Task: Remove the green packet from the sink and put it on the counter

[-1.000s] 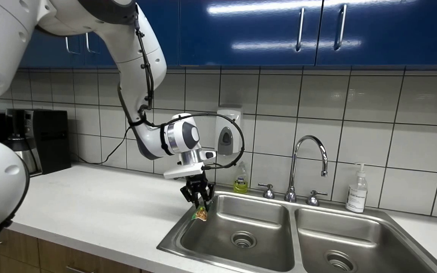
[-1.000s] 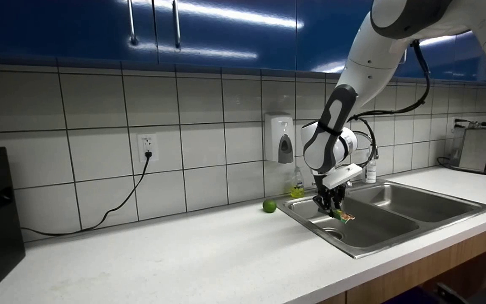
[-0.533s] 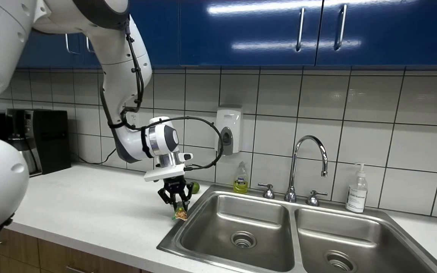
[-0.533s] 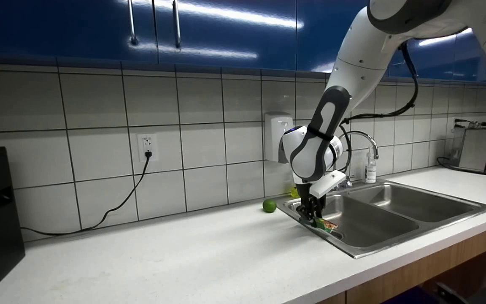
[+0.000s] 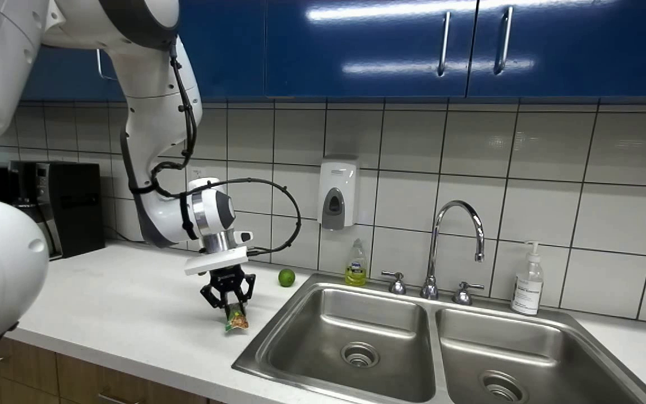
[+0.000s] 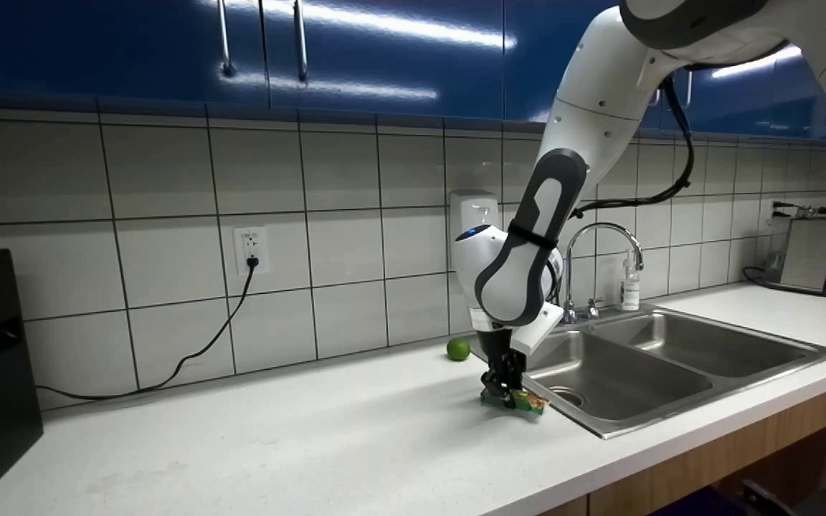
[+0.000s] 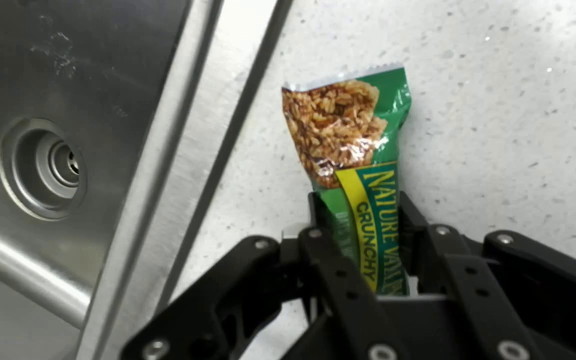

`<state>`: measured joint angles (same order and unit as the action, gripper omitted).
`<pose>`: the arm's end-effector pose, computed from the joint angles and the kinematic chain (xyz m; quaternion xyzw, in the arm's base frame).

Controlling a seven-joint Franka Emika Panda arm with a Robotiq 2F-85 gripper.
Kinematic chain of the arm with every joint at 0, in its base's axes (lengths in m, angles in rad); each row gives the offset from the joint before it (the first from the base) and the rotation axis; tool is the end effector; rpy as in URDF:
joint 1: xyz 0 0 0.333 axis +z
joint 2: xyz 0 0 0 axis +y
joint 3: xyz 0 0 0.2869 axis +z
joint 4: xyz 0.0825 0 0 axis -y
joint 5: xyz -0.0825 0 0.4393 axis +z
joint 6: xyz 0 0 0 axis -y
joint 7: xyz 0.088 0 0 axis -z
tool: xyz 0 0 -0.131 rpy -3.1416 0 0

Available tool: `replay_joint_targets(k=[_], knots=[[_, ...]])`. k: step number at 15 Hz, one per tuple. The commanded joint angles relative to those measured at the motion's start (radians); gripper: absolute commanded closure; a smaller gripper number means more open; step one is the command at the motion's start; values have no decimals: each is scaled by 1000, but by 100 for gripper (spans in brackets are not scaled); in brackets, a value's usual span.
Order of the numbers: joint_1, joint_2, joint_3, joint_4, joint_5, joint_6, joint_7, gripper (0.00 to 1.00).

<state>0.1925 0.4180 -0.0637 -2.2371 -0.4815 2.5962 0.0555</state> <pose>0.5453 0.0704 0.0760 0.9602 0.2450 -0.0184 0.1326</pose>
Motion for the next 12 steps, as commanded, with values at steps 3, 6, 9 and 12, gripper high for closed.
replay_joint_targets(k=[3, 6, 9, 12], knots=[[21, -28, 21, -52, -48, 24, -29, 91], [27, -26, 21, -56, -60, 26, -28, 91], [26, -26, 19, -60, -64, 31, -28, 39], [22, -26, 18, -59, -60, 36, -35, 19]])
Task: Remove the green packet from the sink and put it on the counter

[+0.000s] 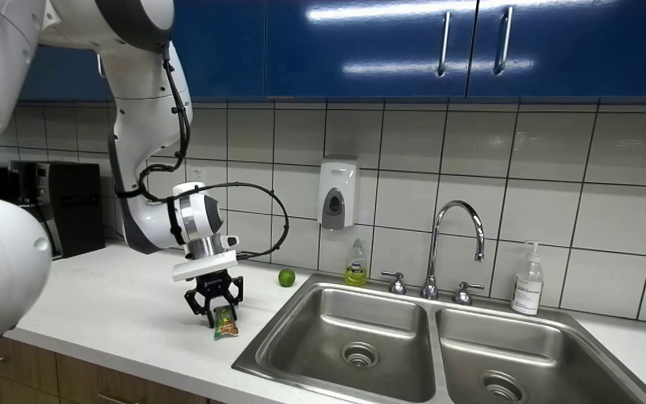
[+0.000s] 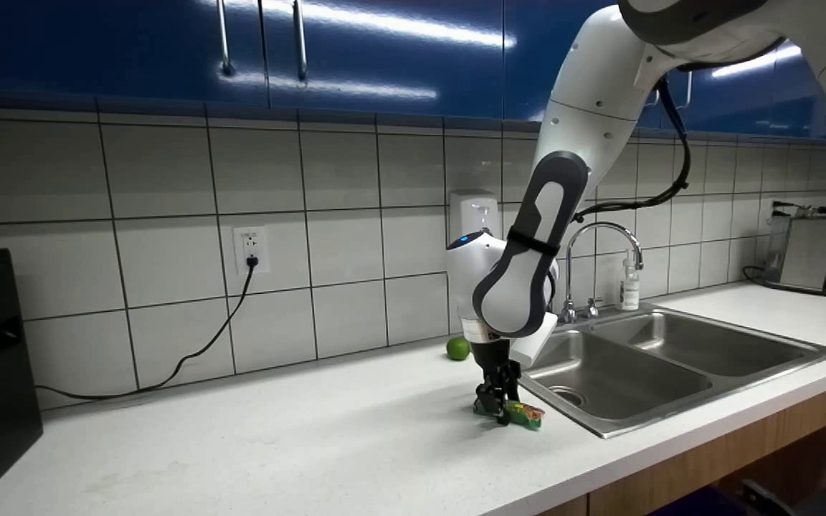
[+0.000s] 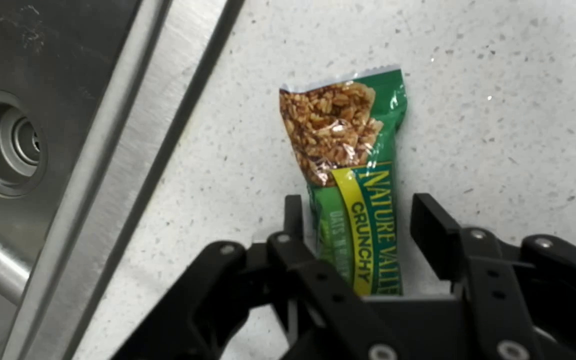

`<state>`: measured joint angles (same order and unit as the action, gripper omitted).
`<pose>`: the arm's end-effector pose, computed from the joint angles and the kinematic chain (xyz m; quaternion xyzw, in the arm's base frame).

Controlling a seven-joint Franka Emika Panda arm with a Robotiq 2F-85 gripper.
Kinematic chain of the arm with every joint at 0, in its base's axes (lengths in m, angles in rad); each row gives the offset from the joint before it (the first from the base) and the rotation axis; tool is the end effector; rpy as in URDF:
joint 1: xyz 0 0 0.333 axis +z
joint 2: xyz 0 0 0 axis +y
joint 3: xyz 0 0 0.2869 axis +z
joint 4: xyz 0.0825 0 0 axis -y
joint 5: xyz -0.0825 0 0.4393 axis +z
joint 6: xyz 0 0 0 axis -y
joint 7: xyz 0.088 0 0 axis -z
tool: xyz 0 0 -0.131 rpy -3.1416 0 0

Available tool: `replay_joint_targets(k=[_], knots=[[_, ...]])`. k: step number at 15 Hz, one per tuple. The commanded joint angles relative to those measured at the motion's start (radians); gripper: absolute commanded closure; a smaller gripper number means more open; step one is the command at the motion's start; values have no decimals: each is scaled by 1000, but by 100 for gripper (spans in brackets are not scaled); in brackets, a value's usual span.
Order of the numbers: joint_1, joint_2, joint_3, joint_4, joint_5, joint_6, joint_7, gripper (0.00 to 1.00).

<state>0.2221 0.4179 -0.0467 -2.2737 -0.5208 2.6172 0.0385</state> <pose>0.5255 0.0955 0.0644 0.9461 0.2945 -0.0236 0.1331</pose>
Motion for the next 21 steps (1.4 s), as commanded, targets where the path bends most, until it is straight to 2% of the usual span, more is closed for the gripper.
replay_joint_targets(k=[1, 3, 7, 16, 19, 21], knots=[[-9, -29, 0, -23, -21, 14, -20, 10], [-10, -37, -1, -27, -22, 19, -22, 0], [-16, -67, -8, -41, -20, 33, -21, 0], [-80, -196, 4, -88, 16, 51, -64, 0], [-114, -223, 12, -97, 71, 17, -107, 0], [-140, -235, 17, -94, 155, -26, -120, 0]])
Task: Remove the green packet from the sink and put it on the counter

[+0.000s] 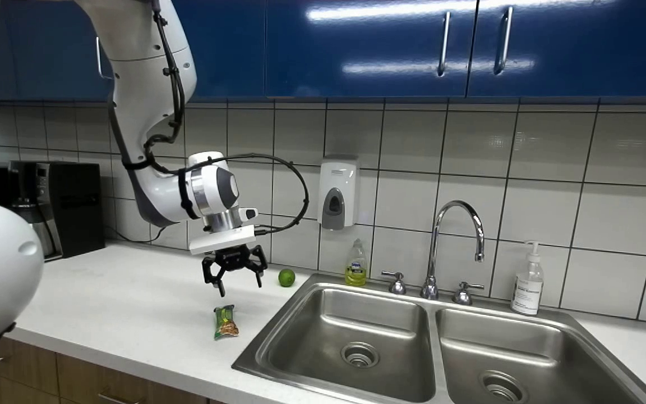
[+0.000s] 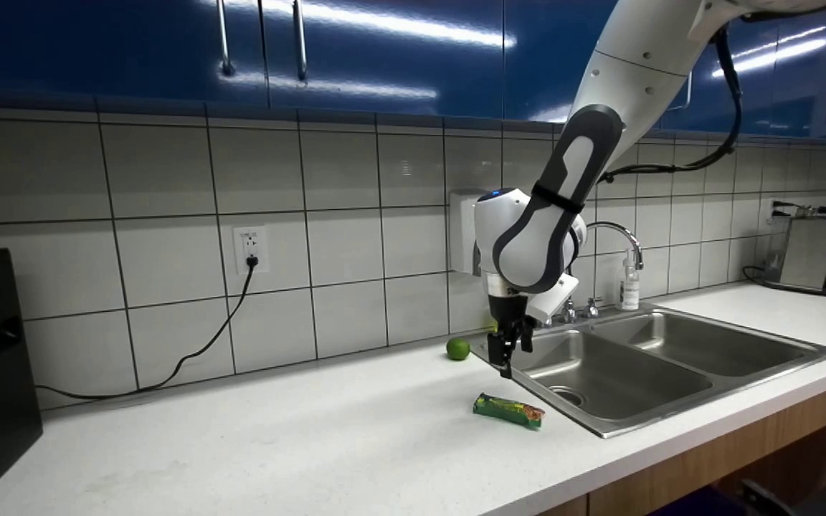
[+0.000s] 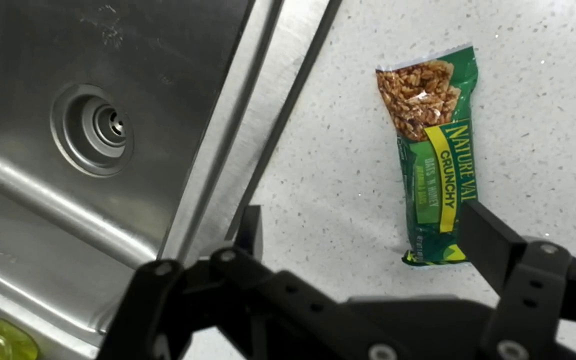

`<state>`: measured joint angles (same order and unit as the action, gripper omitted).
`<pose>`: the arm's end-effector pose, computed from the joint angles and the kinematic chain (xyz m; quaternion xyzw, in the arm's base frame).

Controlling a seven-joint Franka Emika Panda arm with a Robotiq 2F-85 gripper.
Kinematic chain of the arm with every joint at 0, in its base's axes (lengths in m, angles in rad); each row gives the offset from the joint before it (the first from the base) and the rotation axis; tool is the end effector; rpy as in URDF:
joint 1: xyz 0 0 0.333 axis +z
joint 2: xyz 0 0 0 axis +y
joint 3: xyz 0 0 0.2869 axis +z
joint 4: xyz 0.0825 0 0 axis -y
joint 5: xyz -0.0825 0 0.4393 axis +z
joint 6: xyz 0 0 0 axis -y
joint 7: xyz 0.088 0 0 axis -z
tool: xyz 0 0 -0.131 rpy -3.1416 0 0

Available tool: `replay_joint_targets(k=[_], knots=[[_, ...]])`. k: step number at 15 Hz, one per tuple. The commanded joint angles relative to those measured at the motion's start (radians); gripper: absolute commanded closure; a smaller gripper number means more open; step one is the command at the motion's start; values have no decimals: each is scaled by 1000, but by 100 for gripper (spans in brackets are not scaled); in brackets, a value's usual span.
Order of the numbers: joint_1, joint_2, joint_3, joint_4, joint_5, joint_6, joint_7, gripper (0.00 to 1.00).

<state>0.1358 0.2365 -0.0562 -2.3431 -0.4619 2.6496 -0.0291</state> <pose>0.5448 0.0488 0.1395 0.9597 0.2513 0.0361 0.1207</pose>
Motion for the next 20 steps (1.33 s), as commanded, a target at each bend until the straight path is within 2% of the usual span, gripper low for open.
replay_joint_targets(k=[1, 7, 12, 15, 20], knots=[[-65, -58, 26, -21, 135, -82, -53, 0], [-97, -92, 33, -22, 304, -144, -42, 0], [-97, -125, 63, -58, 432, -134, -83, 0], [-90, -166, 66, -102, 425, -136, -74, 0], [-87, -282, 62, -203, 393, -218, -88, 0]])
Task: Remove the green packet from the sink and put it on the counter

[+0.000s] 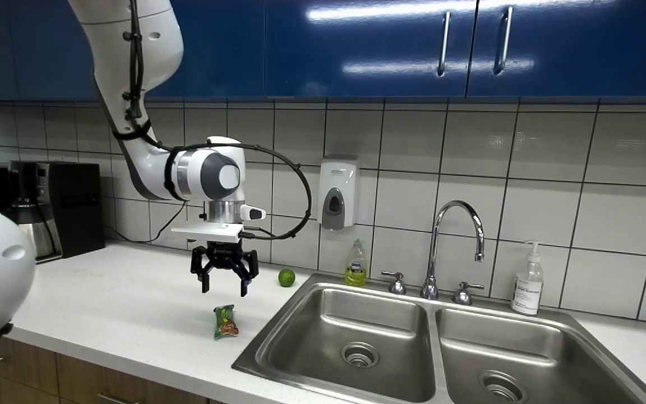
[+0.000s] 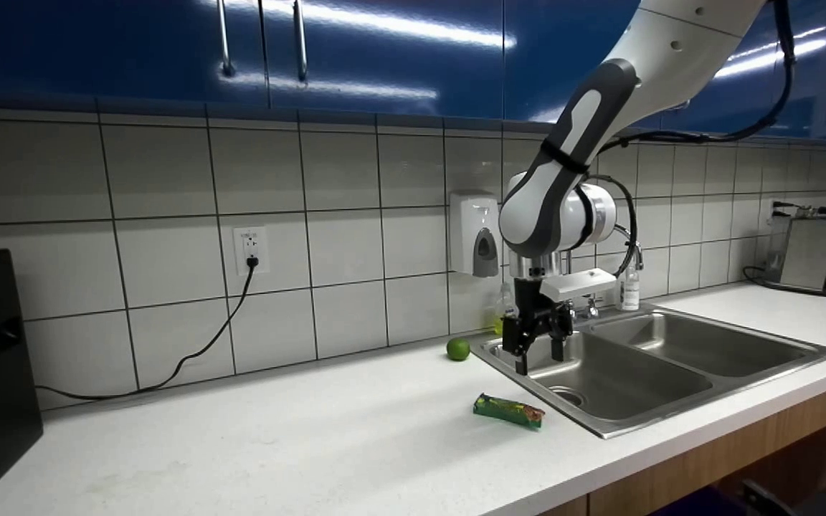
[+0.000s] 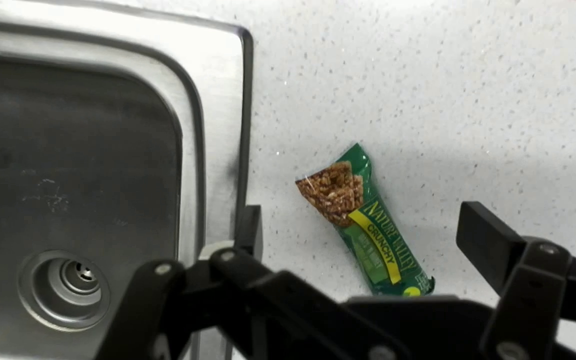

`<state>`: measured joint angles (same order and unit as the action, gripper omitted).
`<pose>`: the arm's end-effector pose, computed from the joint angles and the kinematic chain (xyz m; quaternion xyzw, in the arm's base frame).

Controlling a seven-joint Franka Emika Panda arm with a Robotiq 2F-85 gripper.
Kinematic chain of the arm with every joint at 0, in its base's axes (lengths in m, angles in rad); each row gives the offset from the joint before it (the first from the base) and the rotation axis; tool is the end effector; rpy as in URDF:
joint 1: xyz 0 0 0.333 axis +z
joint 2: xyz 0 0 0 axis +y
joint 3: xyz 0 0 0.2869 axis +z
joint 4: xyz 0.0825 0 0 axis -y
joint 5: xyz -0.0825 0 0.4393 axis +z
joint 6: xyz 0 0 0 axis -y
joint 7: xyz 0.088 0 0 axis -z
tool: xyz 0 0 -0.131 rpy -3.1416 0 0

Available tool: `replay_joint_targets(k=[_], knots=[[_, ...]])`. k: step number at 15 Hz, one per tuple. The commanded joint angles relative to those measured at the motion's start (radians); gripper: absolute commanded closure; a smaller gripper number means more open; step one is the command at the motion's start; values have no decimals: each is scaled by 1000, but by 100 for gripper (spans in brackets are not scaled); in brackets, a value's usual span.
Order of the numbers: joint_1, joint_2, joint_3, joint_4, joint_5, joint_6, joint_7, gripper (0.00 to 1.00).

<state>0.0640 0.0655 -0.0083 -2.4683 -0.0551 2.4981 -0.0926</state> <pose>0.5022 0.0275 0.1663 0.9951 0.0963 -0.0181 0.0161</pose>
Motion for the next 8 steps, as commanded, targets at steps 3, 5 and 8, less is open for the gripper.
replay_joint_targets(k=[3, 5, 8], knots=[[-11, -186, 16, -138, -36, -118, -37, 0], [-10, -236, 18, -176, -58, -146, -31, 0], [-7, -305, 26, -227, -92, -168, -32, 0]])
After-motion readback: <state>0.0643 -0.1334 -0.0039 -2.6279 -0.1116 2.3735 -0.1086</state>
